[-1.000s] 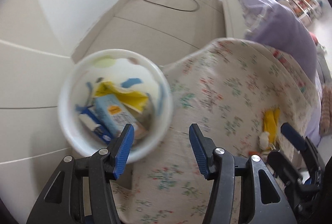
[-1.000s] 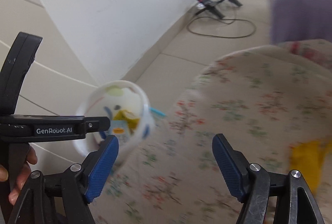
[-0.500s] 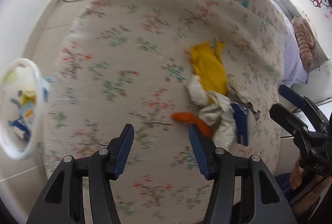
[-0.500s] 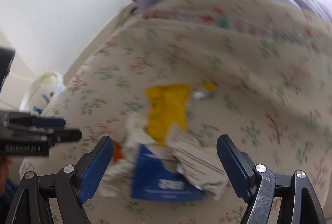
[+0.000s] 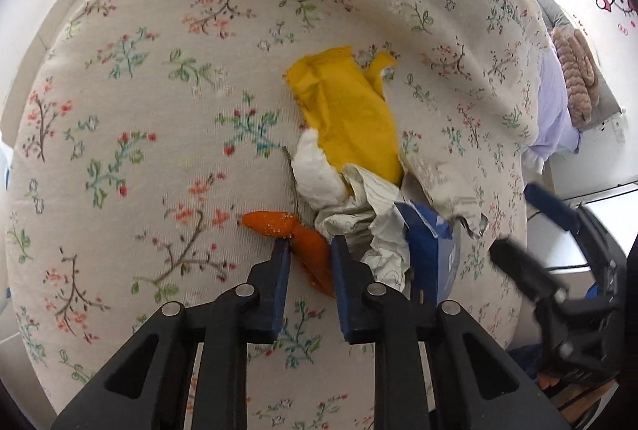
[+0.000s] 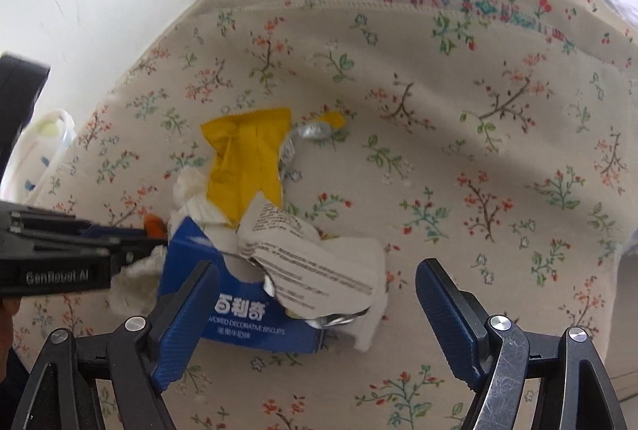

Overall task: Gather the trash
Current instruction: 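Move both tools back over the bed of trash, then grasp the orange peel with the left tool while the right tool grasps the white paper wrapper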

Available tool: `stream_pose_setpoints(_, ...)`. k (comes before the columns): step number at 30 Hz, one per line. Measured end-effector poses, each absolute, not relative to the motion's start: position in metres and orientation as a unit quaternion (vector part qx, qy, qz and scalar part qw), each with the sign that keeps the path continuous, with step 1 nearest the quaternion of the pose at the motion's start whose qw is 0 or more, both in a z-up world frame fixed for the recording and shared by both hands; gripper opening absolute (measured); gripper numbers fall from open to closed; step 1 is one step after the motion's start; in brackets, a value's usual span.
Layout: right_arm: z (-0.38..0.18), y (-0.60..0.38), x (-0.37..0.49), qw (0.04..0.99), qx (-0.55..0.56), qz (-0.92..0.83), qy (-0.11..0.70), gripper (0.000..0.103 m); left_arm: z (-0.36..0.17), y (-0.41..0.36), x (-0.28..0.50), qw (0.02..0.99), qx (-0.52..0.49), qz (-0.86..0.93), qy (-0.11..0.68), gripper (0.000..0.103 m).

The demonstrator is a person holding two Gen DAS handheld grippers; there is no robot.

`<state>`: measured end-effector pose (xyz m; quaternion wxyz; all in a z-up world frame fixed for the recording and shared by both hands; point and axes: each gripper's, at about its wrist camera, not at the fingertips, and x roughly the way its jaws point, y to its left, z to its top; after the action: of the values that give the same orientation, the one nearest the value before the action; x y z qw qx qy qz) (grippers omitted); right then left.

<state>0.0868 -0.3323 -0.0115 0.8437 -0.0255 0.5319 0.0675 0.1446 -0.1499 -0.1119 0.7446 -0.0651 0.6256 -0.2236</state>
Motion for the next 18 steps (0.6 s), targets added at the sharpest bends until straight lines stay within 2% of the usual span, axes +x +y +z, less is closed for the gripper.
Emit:
stream_pose_setpoints(9,-0.035,-0.34,0.085,0.824,-0.044,0.054,0.563,0.072,-0.094,-0.143,0.153,0.778,-0.032,-0.201,0.594,0.017)
stream_pose_setpoints(18,-0.051,-0.341,0.084,0.81,-0.096,0.043,0.577,0.068,-0.08,-0.114,0.152,0.795,-0.009,-0.182,0.579,0.017)
